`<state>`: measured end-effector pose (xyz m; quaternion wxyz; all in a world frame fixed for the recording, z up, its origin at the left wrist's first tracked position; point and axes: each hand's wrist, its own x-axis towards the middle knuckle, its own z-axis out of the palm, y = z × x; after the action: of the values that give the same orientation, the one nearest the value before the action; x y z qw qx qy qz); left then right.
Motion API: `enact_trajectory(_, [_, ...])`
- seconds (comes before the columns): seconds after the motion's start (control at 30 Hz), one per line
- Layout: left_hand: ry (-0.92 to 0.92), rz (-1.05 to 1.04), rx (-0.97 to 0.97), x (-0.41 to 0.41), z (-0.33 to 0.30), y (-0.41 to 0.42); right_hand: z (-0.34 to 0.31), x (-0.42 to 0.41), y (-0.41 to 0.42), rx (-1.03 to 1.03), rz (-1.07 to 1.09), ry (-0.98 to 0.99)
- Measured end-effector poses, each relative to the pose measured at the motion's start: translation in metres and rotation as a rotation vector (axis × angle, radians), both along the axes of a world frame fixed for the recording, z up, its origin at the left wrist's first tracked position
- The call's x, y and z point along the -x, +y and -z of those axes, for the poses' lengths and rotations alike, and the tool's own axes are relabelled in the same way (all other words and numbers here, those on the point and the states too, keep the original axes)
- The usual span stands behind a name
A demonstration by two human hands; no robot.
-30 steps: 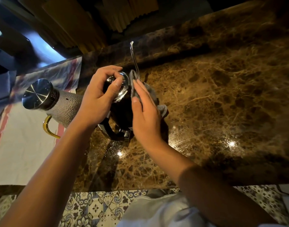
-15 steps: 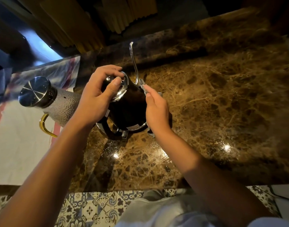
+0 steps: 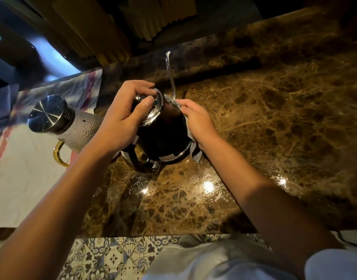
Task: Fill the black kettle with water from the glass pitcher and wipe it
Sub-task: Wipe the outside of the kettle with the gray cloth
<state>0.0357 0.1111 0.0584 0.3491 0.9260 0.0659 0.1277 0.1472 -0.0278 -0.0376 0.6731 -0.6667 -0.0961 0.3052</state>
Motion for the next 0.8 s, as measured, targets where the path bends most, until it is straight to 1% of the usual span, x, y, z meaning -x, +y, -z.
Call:
enact_trajectory(0.03, [0.023, 0.019, -0.005, -0.001, -0.003, 0.003, 0.002, 0.001, -0.002, 0.028, 0.005, -0.055])
enact_trajectory(0.13, [0.088, 0.056, -0.011, -0.005, -0.01, 0.011, 0.012, 0.014, -0.013, 0.206, 0.039, -0.354])
enact_trajectory(0.17, [0.11, 0.064, -0.02, -0.005, -0.012, 0.013, 0.016, 0.016, -0.017, 0.255, 0.051, -0.41])
enact_trajectory(0.23, [0.159, 0.08, -0.05, -0.004, -0.018, 0.013, 0.019, 0.012, -0.024, 0.344, 0.049, -0.463])
enact_trajectory(0.33, [0.182, 0.049, -0.151, -0.004, -0.026, 0.007, 0.012, -0.006, -0.035, 0.389, 0.057, -0.428])
enact_trajectory(0.4, [0.146, -0.034, -0.269, -0.004, -0.025, -0.006, -0.002, -0.022, -0.035, 0.34, 0.147, -0.395])
enact_trajectory(0.47, [0.108, -0.121, -0.29, -0.004, -0.021, -0.019, -0.016, -0.039, -0.026, 0.27, 0.195, -0.36])
enact_trajectory(0.5, [0.088, -0.142, -0.274, -0.003, -0.018, -0.024, -0.024, -0.047, -0.018, 0.248, 0.156, -0.331])
enact_trajectory(0.57, [0.063, -0.152, -0.265, -0.003, -0.013, -0.027, -0.036, -0.06, -0.003, 0.225, -0.023, -0.285])
enact_trajectory(0.63, [0.051, -0.142, -0.277, -0.002, -0.013, -0.025, -0.042, -0.061, 0.005, 0.218, -0.202, -0.29])
enact_trajectory(0.67, [0.045, -0.131, -0.282, -0.001, -0.012, -0.024, -0.043, -0.06, 0.006, 0.222, -0.245, -0.291])
enact_trajectory(0.8, [0.039, -0.044, -0.268, 0.0, -0.013, -0.018, -0.04, -0.055, -0.005, 0.189, -0.173, -0.233])
